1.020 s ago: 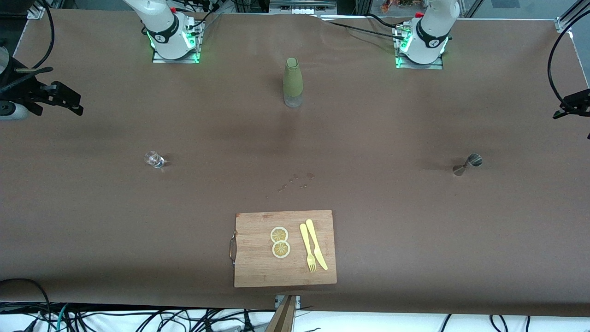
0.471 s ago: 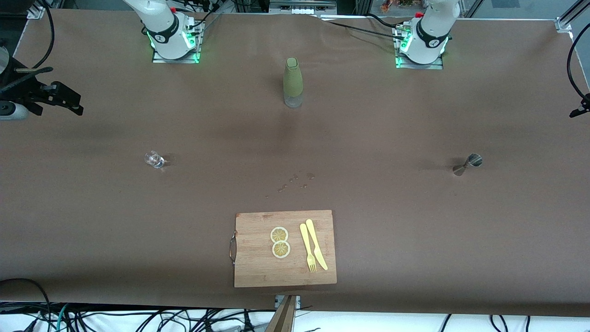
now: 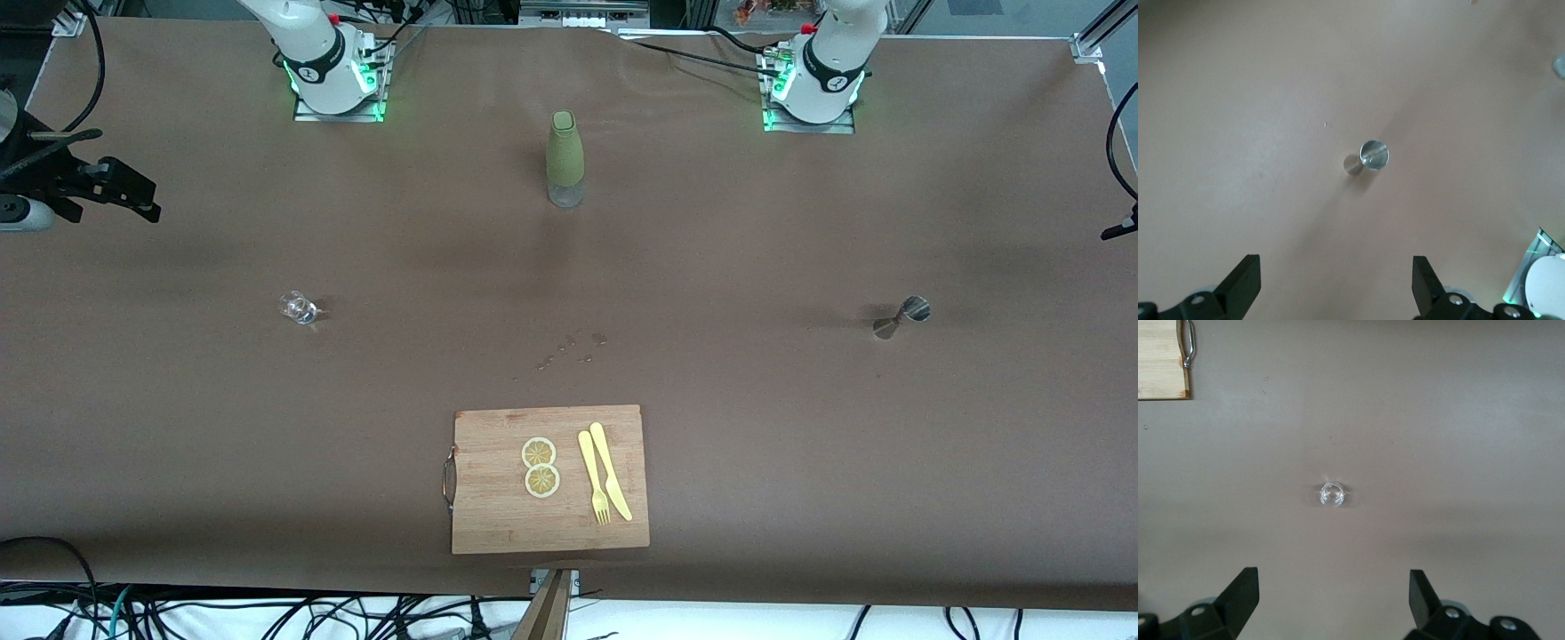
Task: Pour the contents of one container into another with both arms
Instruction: 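Lower the right gripper to the beaker while the left gripper reaches the jigger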
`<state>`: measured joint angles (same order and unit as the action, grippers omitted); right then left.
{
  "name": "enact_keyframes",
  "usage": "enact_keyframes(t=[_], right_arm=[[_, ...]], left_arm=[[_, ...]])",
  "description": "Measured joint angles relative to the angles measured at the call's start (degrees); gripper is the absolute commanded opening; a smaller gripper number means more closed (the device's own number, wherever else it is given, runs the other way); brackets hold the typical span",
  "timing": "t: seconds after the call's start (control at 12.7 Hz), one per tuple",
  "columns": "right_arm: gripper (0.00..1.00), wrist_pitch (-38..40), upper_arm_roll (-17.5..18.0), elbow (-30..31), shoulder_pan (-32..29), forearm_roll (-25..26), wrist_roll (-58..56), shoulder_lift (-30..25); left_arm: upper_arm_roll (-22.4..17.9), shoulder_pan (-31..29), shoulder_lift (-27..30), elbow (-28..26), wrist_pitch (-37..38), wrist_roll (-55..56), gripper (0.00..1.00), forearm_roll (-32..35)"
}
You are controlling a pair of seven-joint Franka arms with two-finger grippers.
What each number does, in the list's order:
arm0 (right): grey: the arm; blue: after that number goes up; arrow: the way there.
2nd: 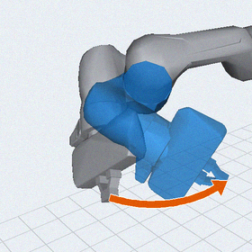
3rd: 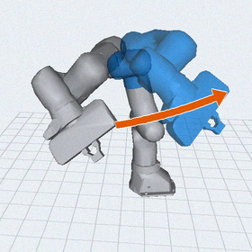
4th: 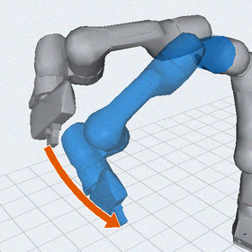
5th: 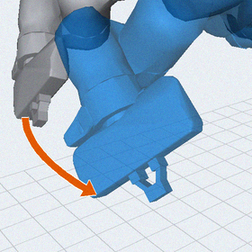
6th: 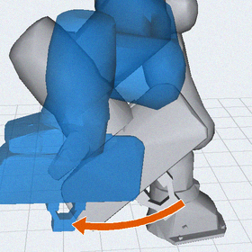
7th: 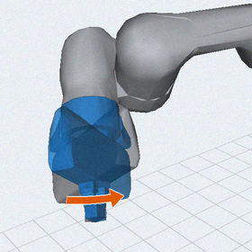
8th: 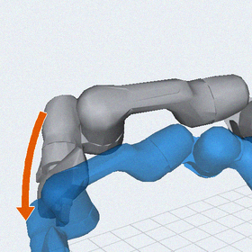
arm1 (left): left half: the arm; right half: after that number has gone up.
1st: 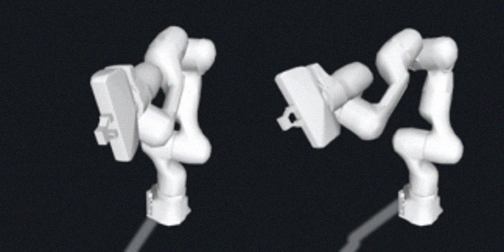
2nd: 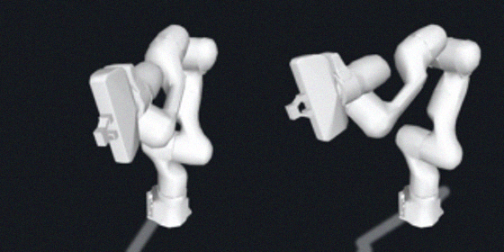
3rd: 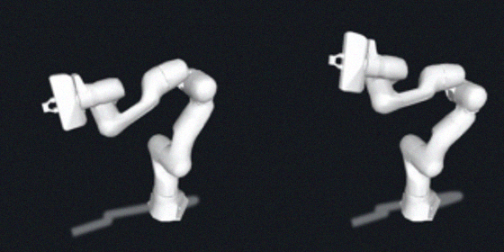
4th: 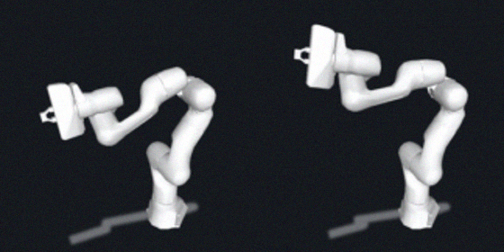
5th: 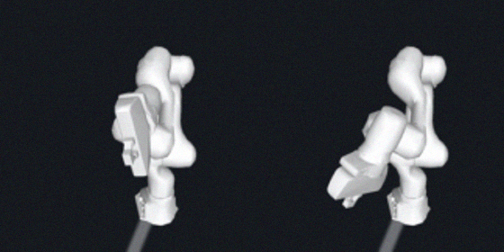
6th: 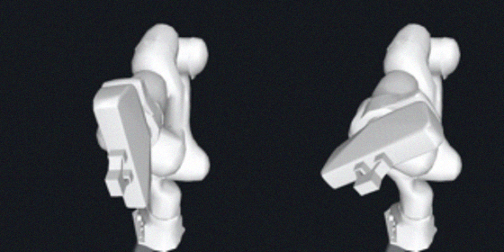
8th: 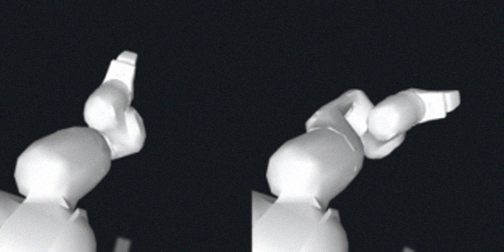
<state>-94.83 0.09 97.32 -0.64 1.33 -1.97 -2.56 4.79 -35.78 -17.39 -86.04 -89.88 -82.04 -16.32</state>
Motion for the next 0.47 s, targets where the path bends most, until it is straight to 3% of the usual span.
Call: enact_keyframes(t=[0.47], right_arm=[[1.00, -1.56, 0.13, 0.12, 0.11, -0.01, 0.00, 4.04]], left_arm=[[0.01, -1.98, -2.67, 0.51, 0.17, -10.57, 1.00, -6.31]])
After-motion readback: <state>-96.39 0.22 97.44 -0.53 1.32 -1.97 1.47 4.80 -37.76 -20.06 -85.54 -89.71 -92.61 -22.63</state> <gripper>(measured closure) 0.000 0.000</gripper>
